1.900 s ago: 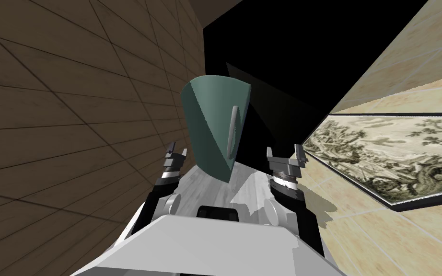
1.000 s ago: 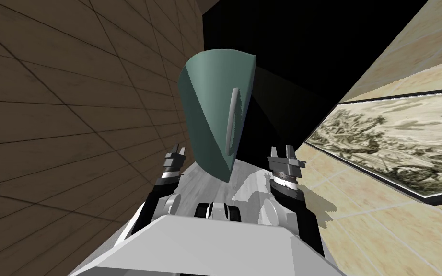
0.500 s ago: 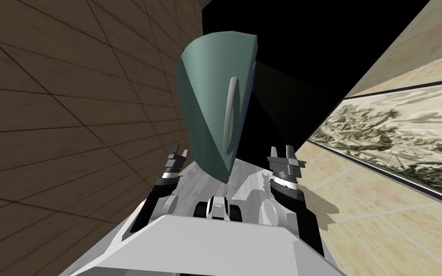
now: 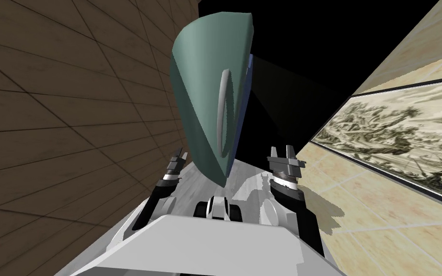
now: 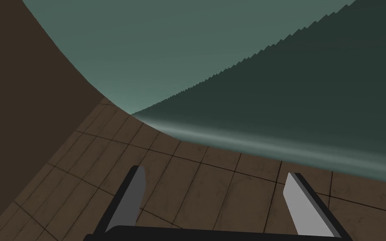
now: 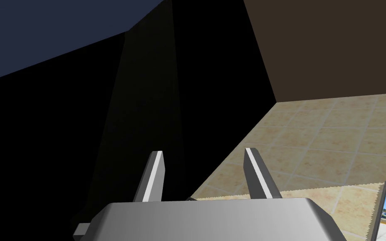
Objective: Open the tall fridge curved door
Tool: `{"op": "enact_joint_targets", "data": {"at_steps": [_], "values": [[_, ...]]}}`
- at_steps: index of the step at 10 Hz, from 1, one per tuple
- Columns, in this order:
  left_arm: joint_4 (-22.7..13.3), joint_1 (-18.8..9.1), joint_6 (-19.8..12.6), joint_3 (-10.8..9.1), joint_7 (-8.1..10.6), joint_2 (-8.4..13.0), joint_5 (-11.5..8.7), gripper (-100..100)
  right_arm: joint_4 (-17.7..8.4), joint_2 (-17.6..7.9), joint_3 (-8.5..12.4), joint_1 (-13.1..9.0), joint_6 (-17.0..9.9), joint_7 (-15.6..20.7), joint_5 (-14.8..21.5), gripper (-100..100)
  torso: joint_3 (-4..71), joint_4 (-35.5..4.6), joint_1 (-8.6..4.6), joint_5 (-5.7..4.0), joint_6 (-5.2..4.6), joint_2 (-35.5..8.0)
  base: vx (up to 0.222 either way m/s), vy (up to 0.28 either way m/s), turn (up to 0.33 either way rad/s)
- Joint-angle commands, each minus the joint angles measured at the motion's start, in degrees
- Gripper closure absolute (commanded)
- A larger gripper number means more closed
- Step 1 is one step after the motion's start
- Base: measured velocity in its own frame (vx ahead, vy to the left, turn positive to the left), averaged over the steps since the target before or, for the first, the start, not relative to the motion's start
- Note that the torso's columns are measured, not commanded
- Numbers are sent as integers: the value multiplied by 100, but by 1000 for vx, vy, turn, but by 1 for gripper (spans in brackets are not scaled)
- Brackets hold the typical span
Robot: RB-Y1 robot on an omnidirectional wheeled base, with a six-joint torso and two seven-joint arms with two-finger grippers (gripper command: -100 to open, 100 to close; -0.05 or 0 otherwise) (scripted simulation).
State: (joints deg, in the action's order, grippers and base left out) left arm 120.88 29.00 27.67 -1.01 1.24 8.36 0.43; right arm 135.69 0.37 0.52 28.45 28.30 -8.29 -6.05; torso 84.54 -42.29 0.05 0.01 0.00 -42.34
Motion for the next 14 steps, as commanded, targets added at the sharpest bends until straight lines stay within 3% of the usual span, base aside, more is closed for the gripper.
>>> {"op": "enact_joint_targets", "data": {"at_steps": [1,14], "values": [[-337,-73,176,-70,-103,80,24,-100,0,0,0,0,0,0,0,0,-6,-3,2,0,0,-9,61,-74,14],[-2490,-466,1384,-526,-904,355,249,-100,0,0,0,0,0,0,0,0,4,2,-1,0,1,8,81,-120,24]]}}
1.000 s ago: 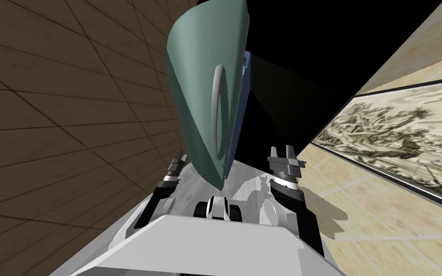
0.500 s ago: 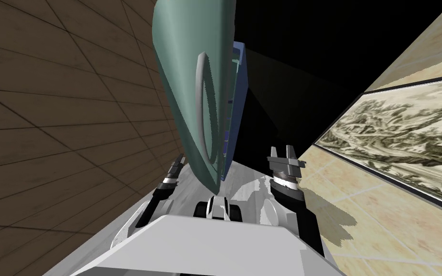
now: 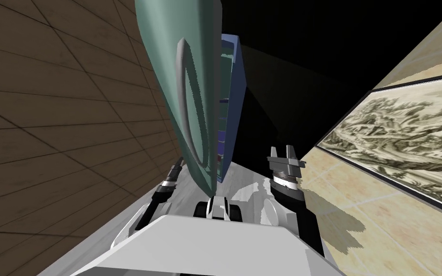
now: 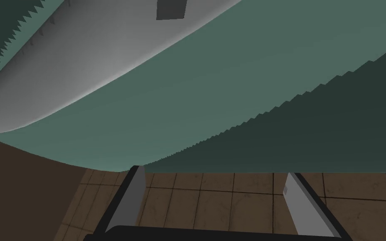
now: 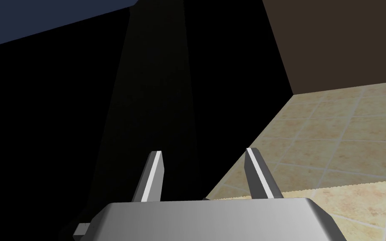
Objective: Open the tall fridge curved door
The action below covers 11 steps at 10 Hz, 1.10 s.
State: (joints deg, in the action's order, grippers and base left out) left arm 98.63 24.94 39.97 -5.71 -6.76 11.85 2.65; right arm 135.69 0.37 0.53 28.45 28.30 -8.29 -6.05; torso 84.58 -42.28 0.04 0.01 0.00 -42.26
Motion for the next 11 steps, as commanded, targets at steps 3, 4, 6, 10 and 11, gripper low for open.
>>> {"op": "enact_joint_targets", "data": {"at_steps": [3,4,6,10,11], "values": [[-760,-150,440,-163,-292,-21,80,-100,0,1,-1,0,0,0,0,0,-2,-1,-19,-6,-1,-3,82,-147,24],[-935,-182,540,-201,-358,-40,99,-100,0,0,0,0,0,0,0,0,1,0,1,-1,0,4,108,-125,36],[-1269,-248,746,-278,-494,-92,137,-100,0,0,0,0,0,0,0,0,4,5,-7,0,-5,8,87,-143,22],[-1853,-349,1063,-397,-703,-209,196,-100,0,0,0,0,0,0,0,0,-5,-2,13,2,-1,-9,70,-115,20],[-2003,-381,1167,-436,-771,-261,215,-100,0,0,0,0,0,0,0,0,-7,-3,15,4,0,-11,69,-98,31]]}}
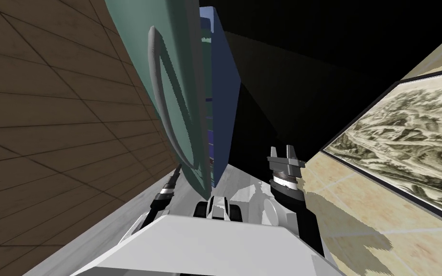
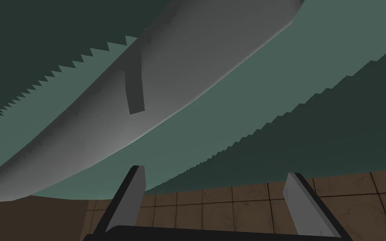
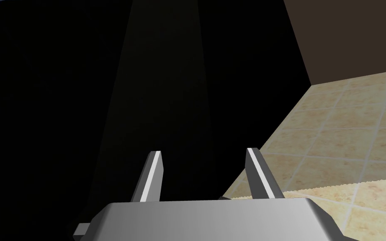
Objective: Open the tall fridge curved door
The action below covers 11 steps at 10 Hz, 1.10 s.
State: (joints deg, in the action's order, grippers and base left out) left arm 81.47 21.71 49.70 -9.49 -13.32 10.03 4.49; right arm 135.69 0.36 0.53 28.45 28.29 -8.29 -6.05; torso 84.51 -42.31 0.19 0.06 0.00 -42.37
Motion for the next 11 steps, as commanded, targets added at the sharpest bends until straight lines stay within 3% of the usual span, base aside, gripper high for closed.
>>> {"op": "enact_joint_targets", "data": {"at_steps": [1,2,5,11], "values": [[-482,-90,297,-97,-183,-140,49,-100,0,0,0,0,0,0,0,0,5,2,-18,-5,0,9,80,-128,24],[-490,-90,297,-97,-183,-140,49,-100,0,1,0,0,0,0,0,0,9,4,-32,-10,0,14,38,-99,11],[-966,-176,575,-201,-365,-400,101,-100,0,0,0,0,0,0,0,0,6,3,-15,-4,0,10,57,-93,20],[-1494,-272,882,-316,-567,-1270,157,-100,0,0,0,0,0,0,0,0,1,0,-5,-2,0,0,52,-91,14]]}}
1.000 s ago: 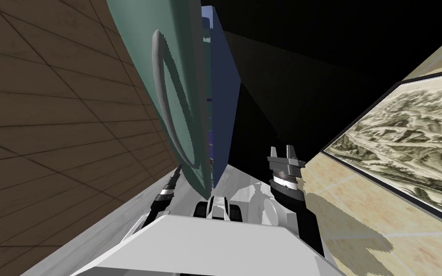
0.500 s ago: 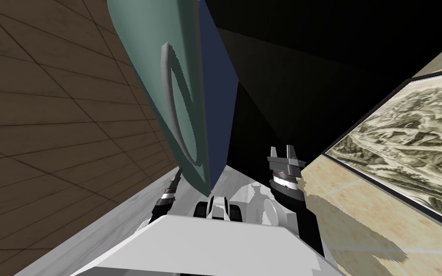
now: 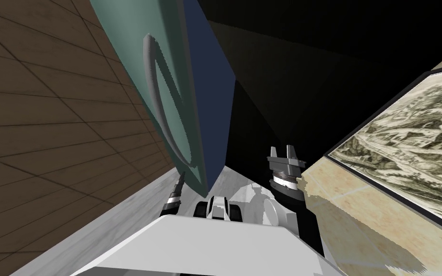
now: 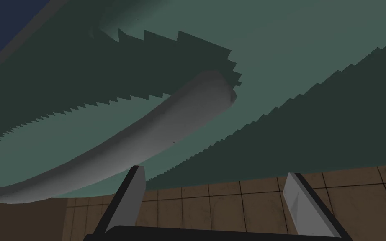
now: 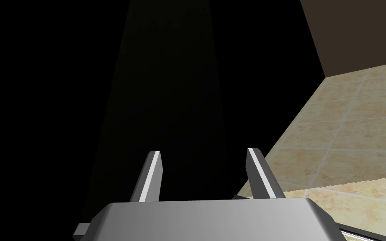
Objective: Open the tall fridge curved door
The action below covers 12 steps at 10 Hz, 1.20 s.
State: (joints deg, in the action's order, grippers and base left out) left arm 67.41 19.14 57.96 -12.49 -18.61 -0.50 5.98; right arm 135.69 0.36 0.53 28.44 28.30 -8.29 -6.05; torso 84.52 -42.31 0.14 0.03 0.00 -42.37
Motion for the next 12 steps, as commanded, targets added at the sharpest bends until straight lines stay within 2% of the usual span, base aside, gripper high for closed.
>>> {"op": "enact_joint_targets", "data": {"at_steps": [1,2,5,6,7,9,10,11,12], "values": [[-63,-6,40,-8,-24,-138,6,-100,0,0,0,0,0,0,0,0,-2,-1,3,1,0,-3,6,-12,1],[62,-71,-146,-22,-1,-107,-1,-100,0,0,0,0,0,0,0,0,-1,-1,1,0,0,-1,8,-11,8],[261,-169,-443,-44,40,-39,-13,-100,0,0,0,0,0,0,0,0,8,4,-17,-4,0,13,17,-14,5],[193,-165,-362,-48,38,-39,-16,-100,0,0,0,0,0,0,0,0,7,3,-16,-4,0,12,9,-6,0],[95,-88,-196,-26,6,-95,-3,100,0,0,0,0,0,0,0,0,3,2,-13,-3,1,6,-7,10,-8],[-38,-23,2,-12,-22,-140,5,100,0,-1,1,-1,0,0,0,0,-1,0,-9,-2,0,0,-18,17,-6],[-4,-55,-76,-16,-20,-135,4,100,0,-1,1,-1,0,0,0,0,1,1,-11,-2,0,3,-11,9,-1],[-17,-55,-65,-14,-22,112,2,-100,0,-1,0,-1,0,0,0,0,5,2,-16,-4,0,10,0,0,0],[-19,-59,-81,-14,-19,268,0,-100,0,0,0,0,0,0,0,0,8,4,-17,-5,0,14,0,-6,4]]}}
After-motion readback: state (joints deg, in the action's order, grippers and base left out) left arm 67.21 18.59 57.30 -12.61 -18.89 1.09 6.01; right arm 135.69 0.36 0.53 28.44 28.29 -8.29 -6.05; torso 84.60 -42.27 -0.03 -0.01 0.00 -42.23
